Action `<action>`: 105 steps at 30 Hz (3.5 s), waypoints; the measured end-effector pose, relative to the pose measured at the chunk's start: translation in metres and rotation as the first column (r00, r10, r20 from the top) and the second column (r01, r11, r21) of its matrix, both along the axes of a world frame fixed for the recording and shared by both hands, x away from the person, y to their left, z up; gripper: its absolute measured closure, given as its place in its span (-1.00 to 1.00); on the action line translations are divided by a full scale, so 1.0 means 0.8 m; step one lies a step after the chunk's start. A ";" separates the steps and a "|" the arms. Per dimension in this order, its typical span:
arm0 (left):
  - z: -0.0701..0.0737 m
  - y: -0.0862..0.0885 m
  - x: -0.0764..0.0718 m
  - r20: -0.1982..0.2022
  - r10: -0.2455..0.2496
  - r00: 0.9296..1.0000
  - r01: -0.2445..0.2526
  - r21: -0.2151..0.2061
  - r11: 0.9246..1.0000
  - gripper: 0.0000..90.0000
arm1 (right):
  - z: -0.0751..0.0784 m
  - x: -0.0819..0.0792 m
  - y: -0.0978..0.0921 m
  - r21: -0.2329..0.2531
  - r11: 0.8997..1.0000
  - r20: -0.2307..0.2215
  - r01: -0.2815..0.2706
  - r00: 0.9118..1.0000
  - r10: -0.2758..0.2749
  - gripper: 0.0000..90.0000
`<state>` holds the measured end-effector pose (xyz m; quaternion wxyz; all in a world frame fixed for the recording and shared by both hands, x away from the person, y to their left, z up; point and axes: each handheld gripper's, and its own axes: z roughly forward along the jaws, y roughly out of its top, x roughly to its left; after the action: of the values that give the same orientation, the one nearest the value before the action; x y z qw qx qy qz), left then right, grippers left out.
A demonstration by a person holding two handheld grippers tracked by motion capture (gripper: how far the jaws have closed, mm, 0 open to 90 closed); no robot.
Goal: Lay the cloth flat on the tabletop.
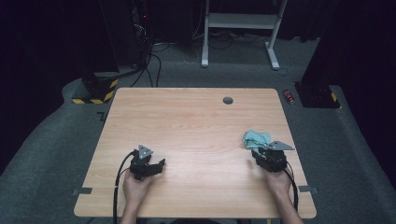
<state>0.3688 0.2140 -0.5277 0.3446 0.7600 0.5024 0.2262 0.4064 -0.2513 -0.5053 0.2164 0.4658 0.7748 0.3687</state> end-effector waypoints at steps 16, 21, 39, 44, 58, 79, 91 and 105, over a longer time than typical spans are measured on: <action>0.000 0.000 0.000 0.000 0.000 1.000 0.000 0.000 1.000 -0.35 | -0.004 0.043 0.027 -0.049 0.999 -0.024 0.021 0.999 -0.022 0.29; 0.000 0.000 0.000 0.001 0.000 1.000 0.000 0.001 1.000 -0.35 | -0.009 0.056 0.030 -0.057 0.998 -0.055 0.029 0.998 -0.032 0.39; 0.000 0.000 0.000 0.002 -0.001 1.000 0.001 0.002 1.000 -0.35 | 0.001 0.049 0.040 -0.022 0.999 -0.045 -0.037 0.998 0.036 0.98; 0.000 0.000 0.000 0.002 -0.001 1.000 0.001 0.002 1.000 -0.35 | 0.004 0.044 0.049 -0.001 0.997 -0.049 -0.072 0.996 0.072 0.98; 0.000 0.000 0.000 0.002 0.000 1.000 0.000 0.001 1.000 -0.35 | 0.016 0.030 0.108 0.060 0.975 -0.043 -0.215 0.975 0.218 0.98; 0.000 0.000 0.000 0.001 -0.002 1.000 0.002 0.004 1.000 -0.36 | 0.026 0.019 0.229 0.139 0.900 -0.049 -0.413 0.905 0.423 0.98; 0.000 -0.001 -0.001 0.000 -0.004 1.000 0.004 0.001 1.000 -0.36 | 0.019 0.020 0.263 0.129 0.877 -0.078 -0.464 0.877 0.475 0.96; 0.000 0.003 0.002 -0.006 -0.020 1.000 0.020 -0.054 0.998 -0.29 | 0.032 0.000 0.210 0.124 0.864 -0.025 -0.488 0.869 0.495 0.52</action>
<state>0.3706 0.2164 -0.5274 0.3656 0.7561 0.5019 0.2064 0.4061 -0.0832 -0.4797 0.0669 0.2747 0.8514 0.4418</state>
